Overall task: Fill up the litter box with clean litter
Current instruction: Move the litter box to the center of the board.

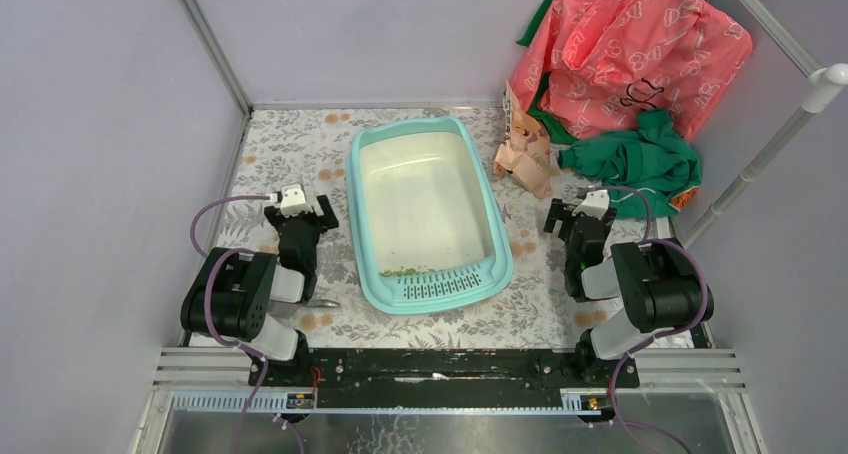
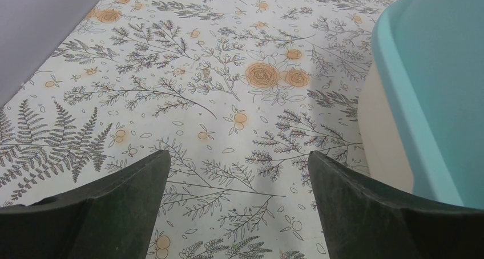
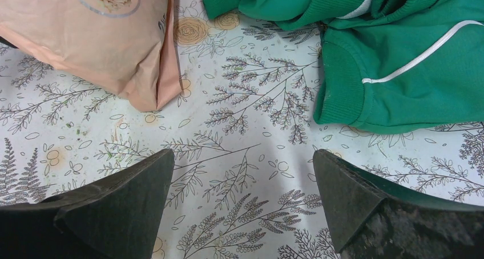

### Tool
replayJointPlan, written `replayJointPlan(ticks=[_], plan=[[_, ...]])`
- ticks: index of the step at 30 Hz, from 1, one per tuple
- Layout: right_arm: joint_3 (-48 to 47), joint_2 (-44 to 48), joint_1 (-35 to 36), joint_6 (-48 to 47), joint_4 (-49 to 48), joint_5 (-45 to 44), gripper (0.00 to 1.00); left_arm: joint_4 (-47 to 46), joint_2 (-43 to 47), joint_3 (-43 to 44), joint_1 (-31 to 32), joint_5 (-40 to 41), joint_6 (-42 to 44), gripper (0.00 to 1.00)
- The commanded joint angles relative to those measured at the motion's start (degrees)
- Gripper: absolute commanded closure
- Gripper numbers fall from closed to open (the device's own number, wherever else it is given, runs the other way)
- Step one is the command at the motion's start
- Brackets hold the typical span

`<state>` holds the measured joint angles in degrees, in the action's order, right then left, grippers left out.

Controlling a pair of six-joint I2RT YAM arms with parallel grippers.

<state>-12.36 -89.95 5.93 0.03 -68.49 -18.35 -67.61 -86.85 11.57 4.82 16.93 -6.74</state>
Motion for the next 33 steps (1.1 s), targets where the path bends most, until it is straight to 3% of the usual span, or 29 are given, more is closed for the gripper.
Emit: replayJointPlan(ticks=[1, 13, 16, 18, 20, 24, 28, 30, 33], plan=[[-1.57, 0.89, -0.22, -0.74, -1.98, 0.33, 0.0, -3.12, -0.33, 1.35, -0.05, 0.65, 1.21, 0.01], [-0.9, 0.96, -0.22, -0.9, -3.34, 0.01, 0.0, -3.56, -0.22, 1.16, 0.02, 1.25, 1.1, 0.01], [-0.56, 1.54, -0.22, -0.93, -4.38, -0.74, 0.0, -3.8, 3.33, -0.37, 0.28, 2.88, 1.07, 0.01], [-2.62, 6.64, -0.15, 0.39, 3.27, -3.87, 0.0, 4.67, 9.67, 0.98, 3.1, 6.08, 2.52, 0.01], [-9.02, 13.77, -0.14, 3.86, 23.13, -4.84, 0.0, 13.38, 16.63, 2.41, 5.29, 5.46, 2.88, 0.01], [-14.69, 20.01, -0.13, 7.65, 33.18, -1.72, 0.0, 21.54, 25.94, 4.95, 8.96, 3.19, 0.87, 0.01], [-24.07, 24.52, -0.13, 20.22, 53.17, -3.04, 0.0, 36.53, 32.98, 13.32, 14.79, -1.3, -0.24, 0.01], [-29.43, 25.38, -0.13, 21.99, 61.84, 1.99, 0.0, 43.03, 35.91, 17.75, 17.45, -0.97, -2.27, 0.01], [-35.37, 27.81, -0.13, 22.9, 70.24, 14.12, 0.0, 55.27, 39.01, 26.89, 20.64, 3.97, -11.94, 0.01]])
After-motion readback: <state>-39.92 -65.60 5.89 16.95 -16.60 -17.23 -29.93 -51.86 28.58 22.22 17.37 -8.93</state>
